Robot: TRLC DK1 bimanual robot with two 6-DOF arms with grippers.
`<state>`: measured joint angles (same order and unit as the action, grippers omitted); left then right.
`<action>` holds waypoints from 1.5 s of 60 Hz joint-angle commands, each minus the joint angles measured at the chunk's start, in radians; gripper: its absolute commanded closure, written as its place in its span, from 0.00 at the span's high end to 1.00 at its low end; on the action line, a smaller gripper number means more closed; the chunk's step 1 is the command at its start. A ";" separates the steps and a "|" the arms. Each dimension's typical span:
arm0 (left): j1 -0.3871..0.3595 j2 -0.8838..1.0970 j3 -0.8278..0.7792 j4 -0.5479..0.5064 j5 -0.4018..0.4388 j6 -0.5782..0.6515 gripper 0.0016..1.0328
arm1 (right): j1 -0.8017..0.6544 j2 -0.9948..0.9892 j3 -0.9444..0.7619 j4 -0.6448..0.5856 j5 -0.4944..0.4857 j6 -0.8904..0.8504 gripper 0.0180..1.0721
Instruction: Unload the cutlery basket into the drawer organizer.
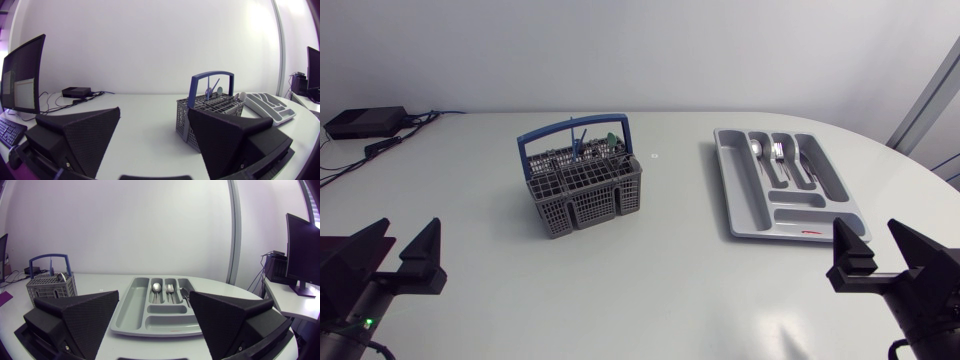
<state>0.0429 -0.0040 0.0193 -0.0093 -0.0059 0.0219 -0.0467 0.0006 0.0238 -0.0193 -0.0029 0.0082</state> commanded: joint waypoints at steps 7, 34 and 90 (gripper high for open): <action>-0.008 -0.005 -0.018 -0.001 -0.003 -0.002 0.96 | 0.007 -0.005 -0.024 0.010 -0.003 0.024 0.96; -0.008 -0.007 -0.018 -0.001 -0.003 0.003 0.96 | 0.007 -0.005 -0.024 0.010 -0.003 0.026 0.96; -0.069 0.196 0.268 -0.072 0.000 0.024 0.95 | 0.103 0.015 0.103 -0.044 0.040 0.004 0.96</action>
<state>0.0032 0.1371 0.2413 -0.0696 -0.0059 0.0299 0.0467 0.0010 0.0822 -0.0532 0.0269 0.0074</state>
